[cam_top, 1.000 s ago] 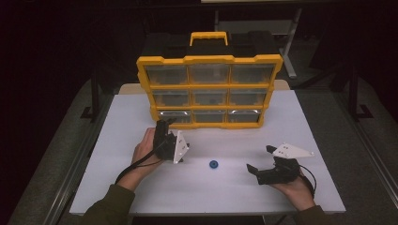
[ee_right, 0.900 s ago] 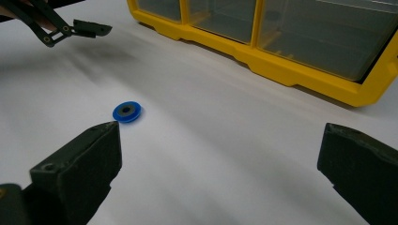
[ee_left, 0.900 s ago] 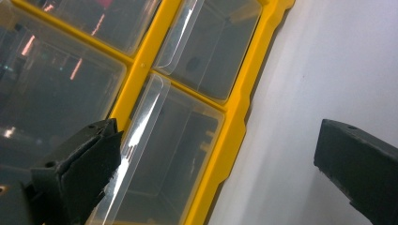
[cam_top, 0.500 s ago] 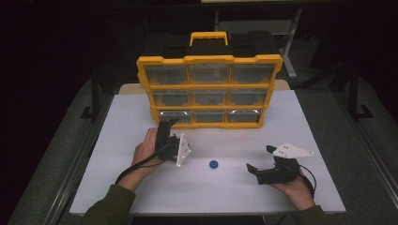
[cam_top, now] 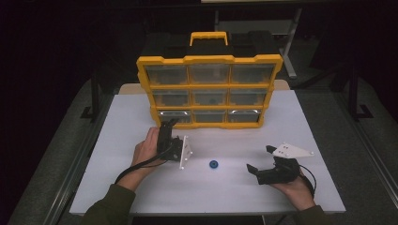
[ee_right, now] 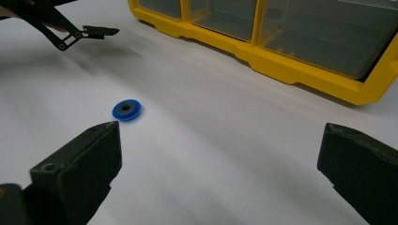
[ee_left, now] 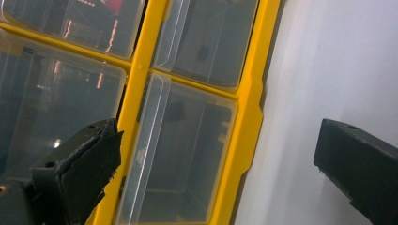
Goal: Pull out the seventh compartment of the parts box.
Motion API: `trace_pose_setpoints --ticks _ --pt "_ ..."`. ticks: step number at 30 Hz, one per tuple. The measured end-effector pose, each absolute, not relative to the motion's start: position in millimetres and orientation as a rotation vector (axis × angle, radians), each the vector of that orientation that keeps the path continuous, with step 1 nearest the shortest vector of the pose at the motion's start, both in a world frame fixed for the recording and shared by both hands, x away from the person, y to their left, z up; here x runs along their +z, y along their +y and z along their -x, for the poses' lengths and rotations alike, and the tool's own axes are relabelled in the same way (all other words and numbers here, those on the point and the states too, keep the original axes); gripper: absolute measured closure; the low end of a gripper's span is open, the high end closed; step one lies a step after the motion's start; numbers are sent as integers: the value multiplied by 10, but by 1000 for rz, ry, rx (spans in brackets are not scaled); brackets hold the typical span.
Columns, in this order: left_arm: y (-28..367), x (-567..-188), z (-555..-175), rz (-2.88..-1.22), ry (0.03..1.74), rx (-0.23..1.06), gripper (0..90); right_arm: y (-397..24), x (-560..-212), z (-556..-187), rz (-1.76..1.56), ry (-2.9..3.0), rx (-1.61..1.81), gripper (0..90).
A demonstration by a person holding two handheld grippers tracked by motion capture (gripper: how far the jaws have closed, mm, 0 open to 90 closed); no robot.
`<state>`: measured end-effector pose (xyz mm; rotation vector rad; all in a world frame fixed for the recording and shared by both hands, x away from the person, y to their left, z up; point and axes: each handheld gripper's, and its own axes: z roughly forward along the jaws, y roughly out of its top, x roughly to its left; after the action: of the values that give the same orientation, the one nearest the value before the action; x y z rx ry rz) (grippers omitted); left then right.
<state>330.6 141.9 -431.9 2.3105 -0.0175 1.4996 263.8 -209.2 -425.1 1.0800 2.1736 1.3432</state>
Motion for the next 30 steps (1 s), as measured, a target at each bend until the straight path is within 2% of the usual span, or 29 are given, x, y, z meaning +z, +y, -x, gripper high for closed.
trace_pose_setpoints --ticks 5,8,21,22,30 --pt "1398 -4363 -3317 -2288 -20 1521 5 -2096 -4252 -2639 -1079 2172 1342 0" --pt "1391 -4366 -3312 -2284 -28 1542 59 -2096 -4252 -2637 -1077 2174 1340 0" --pt "1362 -4416 -3355 -2263 -12 1648 68 -2097 -4248 -2632 -1077 2175 1338 0" --pt "1367 -4395 -3348 -2304 -26 1679 68 -2096 -4247 -2633 -1077 2174 1338 0" --pt "1355 -4402 -3405 -2326 -15 1759 81 -2102 -4241 -2626 -1075 2167 1341 0"
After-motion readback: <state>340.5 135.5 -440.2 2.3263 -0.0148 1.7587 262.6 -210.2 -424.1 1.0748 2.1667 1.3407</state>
